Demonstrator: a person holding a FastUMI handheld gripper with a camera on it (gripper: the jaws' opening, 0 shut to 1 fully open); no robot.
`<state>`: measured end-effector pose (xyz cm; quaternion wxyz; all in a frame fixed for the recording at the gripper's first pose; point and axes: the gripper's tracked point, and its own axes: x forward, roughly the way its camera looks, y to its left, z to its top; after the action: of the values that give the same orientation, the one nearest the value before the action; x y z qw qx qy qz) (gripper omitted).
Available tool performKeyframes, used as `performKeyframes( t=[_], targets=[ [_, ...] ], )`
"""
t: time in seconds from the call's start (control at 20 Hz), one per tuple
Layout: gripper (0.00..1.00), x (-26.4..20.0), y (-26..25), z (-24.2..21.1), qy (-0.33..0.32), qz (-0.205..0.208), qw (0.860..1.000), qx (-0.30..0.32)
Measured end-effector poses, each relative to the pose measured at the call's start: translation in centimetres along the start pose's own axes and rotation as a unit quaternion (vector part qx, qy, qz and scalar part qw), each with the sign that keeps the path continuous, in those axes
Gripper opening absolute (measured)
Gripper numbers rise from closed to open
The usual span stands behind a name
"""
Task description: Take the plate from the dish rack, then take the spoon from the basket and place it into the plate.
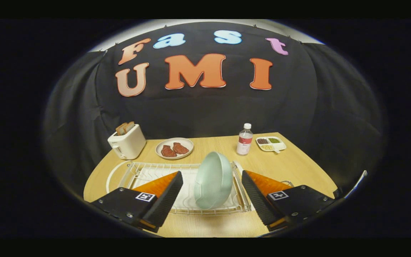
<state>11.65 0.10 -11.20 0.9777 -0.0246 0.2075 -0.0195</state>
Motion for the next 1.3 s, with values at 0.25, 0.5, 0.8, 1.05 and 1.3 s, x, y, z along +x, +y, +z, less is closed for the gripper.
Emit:
performKeyframes(
  t=[0.25,0.5,0.8,1.05,1.3],
  targets=[
    [0.99,3.5,0.0,-1.4,0.04,-0.003,0.999,-0.012],
    [0.94,6.0,0.0,-2.9,0.074,-0.014,0.996,-0.043],
    [0.53,7.2,-1.2,-4.6,0.108,-0.05,0.991,-0.068],
    [0.29,7.0,-1.7,-4.5,0.111,-0.078,0.989,-0.056],
    [0.26,6.9,-1.3,-1.9,0.083,-0.102,0.987,-0.087]
  ],
)
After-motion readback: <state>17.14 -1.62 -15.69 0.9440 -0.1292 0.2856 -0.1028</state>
